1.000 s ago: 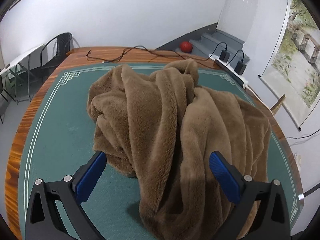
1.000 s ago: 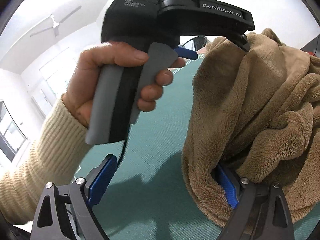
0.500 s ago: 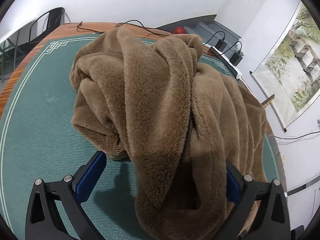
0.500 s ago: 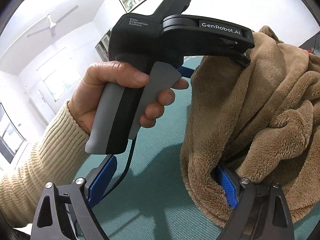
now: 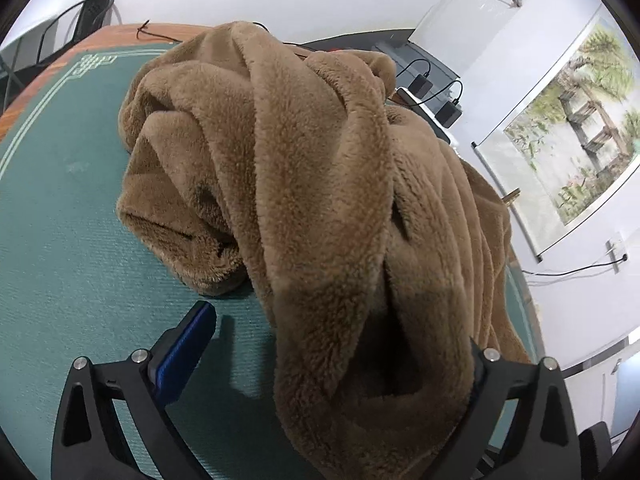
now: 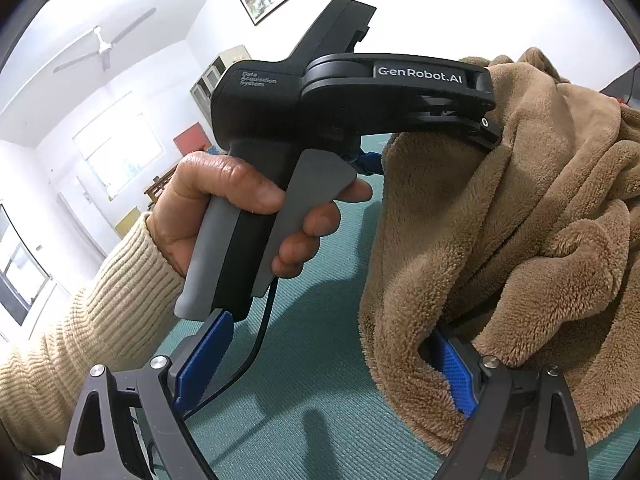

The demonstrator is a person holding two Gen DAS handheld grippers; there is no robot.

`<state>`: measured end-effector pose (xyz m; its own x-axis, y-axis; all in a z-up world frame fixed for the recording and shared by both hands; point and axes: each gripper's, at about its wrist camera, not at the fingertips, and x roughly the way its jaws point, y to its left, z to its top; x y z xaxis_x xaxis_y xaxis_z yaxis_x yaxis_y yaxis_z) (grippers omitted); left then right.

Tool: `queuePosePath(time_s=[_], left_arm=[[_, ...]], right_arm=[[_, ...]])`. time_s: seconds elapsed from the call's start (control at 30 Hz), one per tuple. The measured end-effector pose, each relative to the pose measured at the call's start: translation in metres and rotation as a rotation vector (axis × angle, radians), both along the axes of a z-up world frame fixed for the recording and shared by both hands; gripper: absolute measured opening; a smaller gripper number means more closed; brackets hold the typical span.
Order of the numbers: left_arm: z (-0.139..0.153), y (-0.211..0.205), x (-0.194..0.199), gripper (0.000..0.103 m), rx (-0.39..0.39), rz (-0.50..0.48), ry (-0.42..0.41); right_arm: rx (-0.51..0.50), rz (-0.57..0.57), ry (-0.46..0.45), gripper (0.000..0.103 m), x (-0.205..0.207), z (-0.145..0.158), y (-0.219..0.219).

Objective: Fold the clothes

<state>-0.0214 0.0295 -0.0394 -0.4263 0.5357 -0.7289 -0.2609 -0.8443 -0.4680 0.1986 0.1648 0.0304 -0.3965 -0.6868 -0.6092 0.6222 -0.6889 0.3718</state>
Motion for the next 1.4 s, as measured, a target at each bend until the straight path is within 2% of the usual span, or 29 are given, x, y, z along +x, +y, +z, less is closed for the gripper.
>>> queuePosePath(time_s=[0.07,0.17,0.23,0.47,0.6,0.73,0.83,0.87,0.9,0.93,0.97,1.0,1.07,1.1,1.23,1.4], left_arm=[[0.001,-0.001,0.004,0.101,0.000,0.004,0.019],[0.002,-0.002,0.010,0.101,-0.012,0.000,0.059],[0.004,-0.005,0.013,0.101,-0.004,-0.016,0.062],[0.021,-0.015,0.017,0.102,0.078,-0.073,0.044],[0.029,-0.015,0.014,0.103,0.086,-0.104,0.035],[0.021,-0.005,0.005,0.103,0.085,-0.111,-0.022],[0.004,0.000,0.003,0.103,0.102,-0.122,-0.124],[0.000,0.001,0.005,0.098,0.094,-0.126,-0.141],[-0.003,0.003,0.008,0.086,0.083,-0.129,-0.153],[-0.003,0.003,0.011,0.078,0.076,-0.133,-0.151],[-0.002,0.003,0.013,0.064,0.070,-0.136,-0.148],[-0.001,0.004,0.016,0.059,0.063,-0.140,-0.144],[0.008,0.002,0.023,0.040,0.059,-0.128,-0.114],[0.013,-0.001,0.027,0.035,0.052,-0.120,-0.092],[0.037,-0.017,0.050,0.028,0.039,-0.082,-0.007],[0.057,-0.063,0.080,0.025,0.116,0.017,0.053]], right_arm=[[-0.001,0.000,-0.003,0.095,-0.016,-0.011,0.001],[0.000,0.000,-0.003,0.095,-0.021,-0.010,0.004],[0.003,-0.001,-0.002,0.095,-0.031,-0.017,-0.014],[0.017,0.017,0.005,0.097,-0.015,-0.005,-0.037],[0.020,0.042,0.009,0.099,-0.013,0.001,-0.039],[0.018,0.066,0.016,0.099,-0.010,0.007,-0.042],[0.014,0.079,0.022,0.099,-0.009,0.012,-0.042],[0.014,0.083,0.024,0.099,-0.009,0.013,-0.043],[0.012,0.085,0.024,0.099,-0.010,0.014,-0.043],[0.009,0.086,0.023,0.099,-0.010,0.015,-0.043],[0.012,0.090,0.023,0.099,-0.011,0.016,-0.043],[0.017,0.095,0.022,0.099,-0.011,0.017,-0.044],[0.019,0.102,0.032,0.100,-0.010,0.021,-0.045],[0.016,0.111,0.042,0.100,-0.008,0.024,-0.045],[-0.012,0.158,0.066,0.100,-0.003,0.033,-0.048],[-0.132,0.259,0.066,0.100,0.002,0.051,-0.044]])
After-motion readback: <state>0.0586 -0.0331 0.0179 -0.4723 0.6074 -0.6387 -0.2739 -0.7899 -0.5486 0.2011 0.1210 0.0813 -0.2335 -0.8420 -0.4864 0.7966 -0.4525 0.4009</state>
